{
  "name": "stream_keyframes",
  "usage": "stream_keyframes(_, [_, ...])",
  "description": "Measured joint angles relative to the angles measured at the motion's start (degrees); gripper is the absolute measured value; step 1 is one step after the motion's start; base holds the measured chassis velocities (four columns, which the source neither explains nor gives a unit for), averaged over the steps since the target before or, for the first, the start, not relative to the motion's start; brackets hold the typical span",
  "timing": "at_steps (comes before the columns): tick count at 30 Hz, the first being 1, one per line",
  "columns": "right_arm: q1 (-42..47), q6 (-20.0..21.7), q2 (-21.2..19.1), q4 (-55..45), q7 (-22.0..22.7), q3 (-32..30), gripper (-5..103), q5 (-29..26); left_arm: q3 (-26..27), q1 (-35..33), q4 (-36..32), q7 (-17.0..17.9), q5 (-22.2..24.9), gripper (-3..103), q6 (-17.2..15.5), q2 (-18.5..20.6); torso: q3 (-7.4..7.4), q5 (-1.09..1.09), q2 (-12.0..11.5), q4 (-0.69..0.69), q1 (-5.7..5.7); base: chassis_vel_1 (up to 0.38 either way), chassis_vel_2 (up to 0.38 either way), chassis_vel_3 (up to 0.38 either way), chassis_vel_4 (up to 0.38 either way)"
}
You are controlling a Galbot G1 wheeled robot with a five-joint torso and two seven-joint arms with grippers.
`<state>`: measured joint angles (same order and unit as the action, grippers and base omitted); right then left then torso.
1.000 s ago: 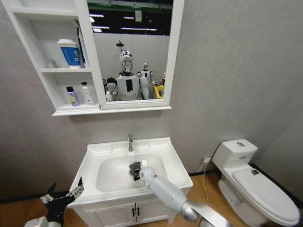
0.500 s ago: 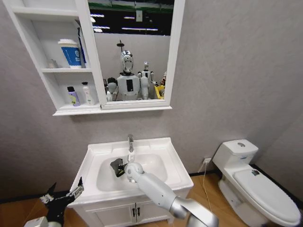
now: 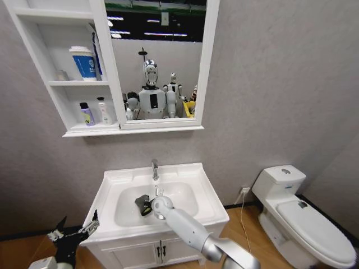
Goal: Move facial cleanser and shampoo from washbasin to cabinet, then wipe washbasin with towel.
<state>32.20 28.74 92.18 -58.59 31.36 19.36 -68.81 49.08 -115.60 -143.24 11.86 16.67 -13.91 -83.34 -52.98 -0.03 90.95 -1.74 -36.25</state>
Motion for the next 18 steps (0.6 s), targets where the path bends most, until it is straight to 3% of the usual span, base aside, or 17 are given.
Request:
stream_keyframes(3, [0.01, 0.95, -0.77, -0.98, 1.44, -0.54, 5, 0.0, 0.0, 0.0, 0.0, 0.0, 0.0, 100, 0.0, 0.0, 0.0, 0.03, 0.0, 0.04, 0.0, 0.0, 0.0, 0.0, 0.0])
stream_keyframes(8, [1.05, 1.68, -7.09, -3.64, 3.78, -2.05, 5, 0.15, 0.0, 0.0, 0.0, 0.01, 0.0, 100, 0.0, 0.0, 0.0, 0.01, 0.0, -0.01, -0.01, 0.0, 0.0, 0.0, 0.0])
stream_keyframes(18, [4.04, 1.62, -13.93, -10.97, 7.12, -3.23, 5, 2.34, 0.0, 0.0, 0.0, 0.01, 0.0, 100, 0.0, 0.01, 0.0, 0.01, 0.0, 0.0, 0.0, 0.0, 0.0, 0.0, 0.0])
